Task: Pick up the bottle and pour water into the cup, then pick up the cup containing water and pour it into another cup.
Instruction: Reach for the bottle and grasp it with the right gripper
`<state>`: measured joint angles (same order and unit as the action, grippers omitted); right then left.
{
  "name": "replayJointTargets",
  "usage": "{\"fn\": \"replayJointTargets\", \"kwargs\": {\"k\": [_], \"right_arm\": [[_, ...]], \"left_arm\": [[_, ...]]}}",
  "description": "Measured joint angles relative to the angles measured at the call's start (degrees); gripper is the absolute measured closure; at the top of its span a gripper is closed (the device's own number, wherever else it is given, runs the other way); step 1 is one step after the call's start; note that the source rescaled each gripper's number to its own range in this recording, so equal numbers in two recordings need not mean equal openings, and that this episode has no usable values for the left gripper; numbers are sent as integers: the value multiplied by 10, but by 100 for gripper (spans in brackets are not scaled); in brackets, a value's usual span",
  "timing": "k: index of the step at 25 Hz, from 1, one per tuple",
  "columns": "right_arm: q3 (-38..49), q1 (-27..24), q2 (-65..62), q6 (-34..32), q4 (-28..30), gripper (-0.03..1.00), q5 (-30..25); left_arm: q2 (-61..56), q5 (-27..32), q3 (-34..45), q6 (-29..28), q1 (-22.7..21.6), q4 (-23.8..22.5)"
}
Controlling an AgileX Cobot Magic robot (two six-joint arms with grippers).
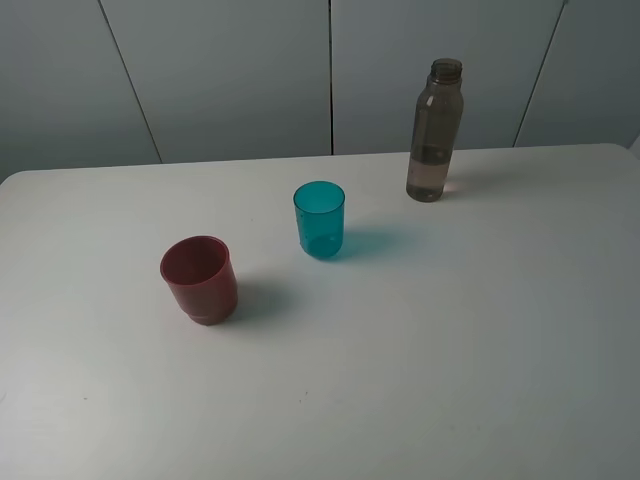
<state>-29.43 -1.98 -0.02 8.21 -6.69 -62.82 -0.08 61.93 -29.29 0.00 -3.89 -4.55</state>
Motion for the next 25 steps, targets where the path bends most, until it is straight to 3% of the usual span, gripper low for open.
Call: {"fn": "replayJointTargets", "kwargs": {"k": [25], "right_arm": [[0, 0, 0, 0, 0, -3, 0]], "left_arm": [[0, 0, 0, 0, 0, 0]]}}
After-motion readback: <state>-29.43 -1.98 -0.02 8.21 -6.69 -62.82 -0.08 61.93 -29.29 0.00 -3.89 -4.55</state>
